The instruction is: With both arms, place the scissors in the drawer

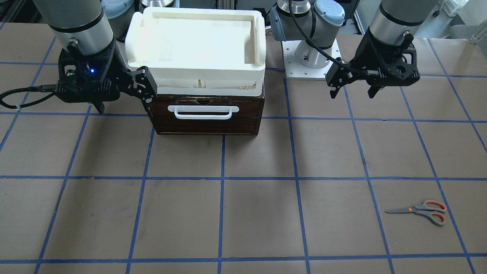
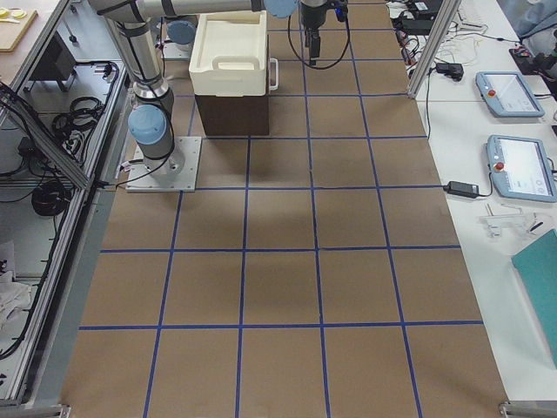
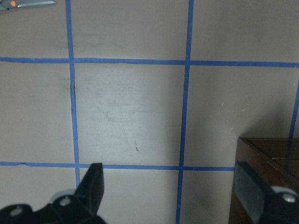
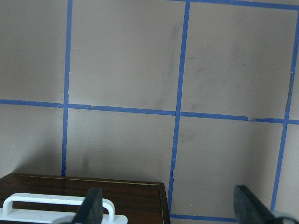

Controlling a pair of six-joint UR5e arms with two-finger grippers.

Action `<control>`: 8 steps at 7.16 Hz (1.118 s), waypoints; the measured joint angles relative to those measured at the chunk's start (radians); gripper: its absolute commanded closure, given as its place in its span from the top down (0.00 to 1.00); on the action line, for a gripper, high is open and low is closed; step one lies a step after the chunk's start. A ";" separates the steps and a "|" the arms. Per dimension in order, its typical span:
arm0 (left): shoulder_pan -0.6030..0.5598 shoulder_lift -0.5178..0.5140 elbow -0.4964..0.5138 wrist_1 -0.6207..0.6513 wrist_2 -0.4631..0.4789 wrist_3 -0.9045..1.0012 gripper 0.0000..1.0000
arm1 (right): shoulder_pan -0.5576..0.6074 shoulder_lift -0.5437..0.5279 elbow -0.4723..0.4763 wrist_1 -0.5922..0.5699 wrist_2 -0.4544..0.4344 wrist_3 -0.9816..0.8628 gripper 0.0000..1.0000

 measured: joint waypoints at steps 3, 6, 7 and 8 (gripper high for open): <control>-0.007 0.001 0.000 -0.001 0.002 -0.001 1.00 | 0.001 0.000 0.000 0.002 0.008 0.001 1.00; 0.004 -0.003 0.001 0.001 0.011 0.011 1.00 | 0.028 0.027 -0.004 0.004 0.017 -0.089 1.00; 0.021 -0.005 0.000 0.002 0.014 0.047 1.00 | 0.047 0.057 -0.008 -0.005 0.021 -0.159 1.00; 0.064 -0.011 0.000 0.003 0.014 0.144 1.00 | 0.071 0.084 -0.011 -0.021 0.037 -0.252 1.00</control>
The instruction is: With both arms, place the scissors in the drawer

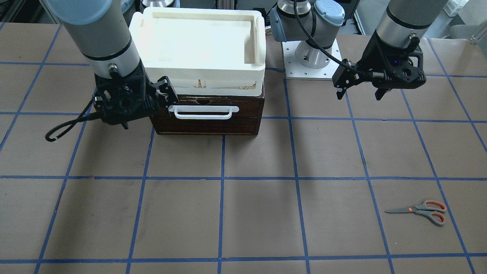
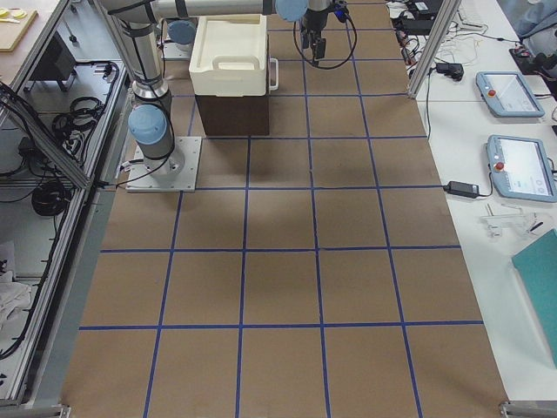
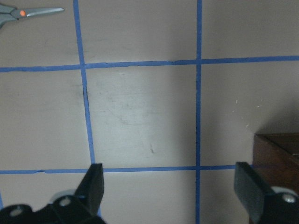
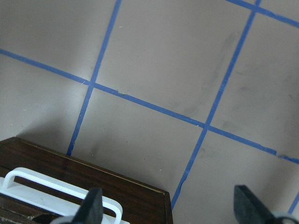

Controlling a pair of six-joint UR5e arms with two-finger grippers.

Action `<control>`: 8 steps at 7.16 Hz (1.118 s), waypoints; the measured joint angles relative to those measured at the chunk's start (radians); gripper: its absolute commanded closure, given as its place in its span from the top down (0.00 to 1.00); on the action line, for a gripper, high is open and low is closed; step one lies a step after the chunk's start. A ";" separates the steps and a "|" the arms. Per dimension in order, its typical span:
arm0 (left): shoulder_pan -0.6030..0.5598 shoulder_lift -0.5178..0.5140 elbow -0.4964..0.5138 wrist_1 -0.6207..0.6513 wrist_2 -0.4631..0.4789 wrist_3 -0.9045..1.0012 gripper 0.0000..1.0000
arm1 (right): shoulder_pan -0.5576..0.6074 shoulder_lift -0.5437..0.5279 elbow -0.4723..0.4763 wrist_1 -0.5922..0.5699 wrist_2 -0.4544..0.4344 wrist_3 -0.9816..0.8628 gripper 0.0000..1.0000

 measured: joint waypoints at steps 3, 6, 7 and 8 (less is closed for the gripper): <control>0.157 -0.067 -0.003 0.091 -0.004 0.418 1.00 | 0.044 0.055 0.006 -0.018 0.035 -0.307 1.00; 0.211 -0.174 -0.013 0.206 -0.002 0.750 1.00 | 0.073 0.108 0.009 -0.018 0.037 -0.427 1.00; 0.238 -0.214 -0.013 0.226 -0.005 0.865 1.00 | 0.074 0.114 0.012 -0.013 0.038 -0.488 1.00; 0.264 -0.257 -0.013 0.256 -0.006 0.988 1.00 | 0.077 0.117 0.016 -0.005 0.039 -0.530 1.00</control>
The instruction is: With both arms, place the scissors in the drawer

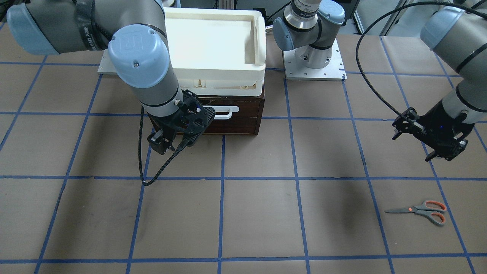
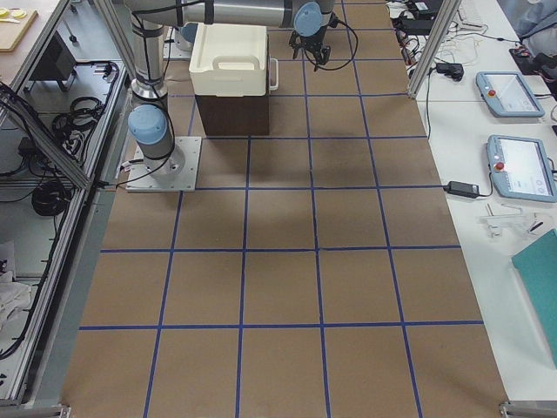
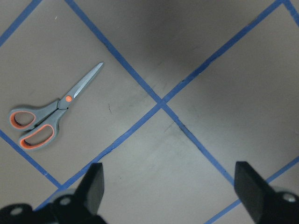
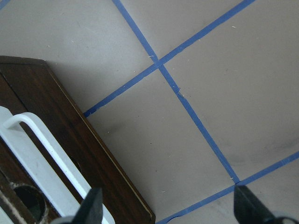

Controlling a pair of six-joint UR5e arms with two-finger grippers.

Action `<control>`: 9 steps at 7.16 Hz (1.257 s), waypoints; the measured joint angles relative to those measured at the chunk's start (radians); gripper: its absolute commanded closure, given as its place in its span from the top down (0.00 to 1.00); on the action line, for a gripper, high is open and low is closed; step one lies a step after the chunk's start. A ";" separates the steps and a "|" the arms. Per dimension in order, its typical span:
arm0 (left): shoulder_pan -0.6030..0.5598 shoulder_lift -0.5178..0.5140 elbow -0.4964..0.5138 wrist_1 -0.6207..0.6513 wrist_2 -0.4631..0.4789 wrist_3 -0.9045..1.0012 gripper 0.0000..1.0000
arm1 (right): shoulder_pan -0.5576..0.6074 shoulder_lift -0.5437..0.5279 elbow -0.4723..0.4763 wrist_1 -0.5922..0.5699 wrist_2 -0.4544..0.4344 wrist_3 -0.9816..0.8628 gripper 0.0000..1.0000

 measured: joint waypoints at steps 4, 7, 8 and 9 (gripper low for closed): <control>0.045 -0.171 0.009 0.203 0.006 0.487 1.00 | 0.021 0.019 0.049 0.006 -0.001 -0.230 1.00; 0.047 -0.295 0.024 0.373 0.007 0.715 1.00 | 0.048 0.056 0.053 -0.003 0.001 -0.374 1.00; 0.052 -0.330 0.038 0.397 0.007 0.760 1.00 | 0.055 0.063 0.051 -0.006 0.001 -0.404 1.00; 0.068 -0.359 0.050 0.406 0.005 0.785 1.00 | 0.060 0.066 0.049 -0.008 0.015 -0.436 1.00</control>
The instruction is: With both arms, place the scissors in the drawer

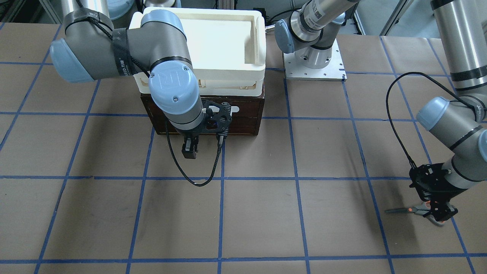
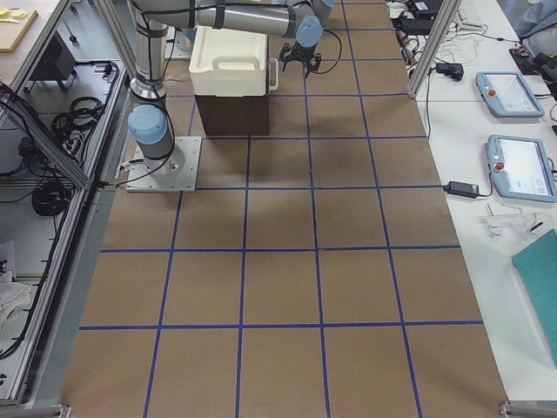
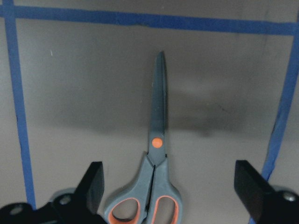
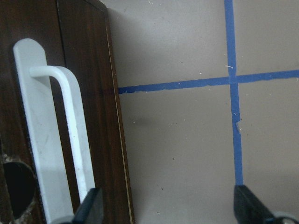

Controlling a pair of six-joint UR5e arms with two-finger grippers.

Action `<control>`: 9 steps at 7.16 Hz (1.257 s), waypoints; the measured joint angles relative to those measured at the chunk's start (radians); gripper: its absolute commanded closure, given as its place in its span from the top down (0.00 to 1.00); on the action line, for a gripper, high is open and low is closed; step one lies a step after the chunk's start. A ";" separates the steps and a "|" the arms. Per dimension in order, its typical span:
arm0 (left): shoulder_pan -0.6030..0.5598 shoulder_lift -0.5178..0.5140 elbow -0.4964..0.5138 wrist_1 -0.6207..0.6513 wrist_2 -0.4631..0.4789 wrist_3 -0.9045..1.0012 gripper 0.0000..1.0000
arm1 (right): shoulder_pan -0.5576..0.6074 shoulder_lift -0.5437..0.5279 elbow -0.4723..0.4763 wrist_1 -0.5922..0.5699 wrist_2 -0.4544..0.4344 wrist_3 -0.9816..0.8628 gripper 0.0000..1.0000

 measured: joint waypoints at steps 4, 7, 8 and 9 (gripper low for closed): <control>0.042 -0.074 0.045 0.005 -0.015 0.032 1.00 | 0.008 0.000 0.004 0.019 0.053 -0.075 1.00; 0.043 -0.107 0.061 0.006 -0.048 0.076 0.98 | 0.014 0.005 0.007 0.049 0.041 -0.077 1.00; 0.043 -0.111 0.062 0.006 -0.052 0.087 0.96 | 0.015 0.011 0.008 0.053 0.036 -0.078 1.00; 0.043 -0.116 0.062 0.007 -0.054 0.093 0.83 | 0.016 0.015 0.009 0.054 0.031 -0.080 1.00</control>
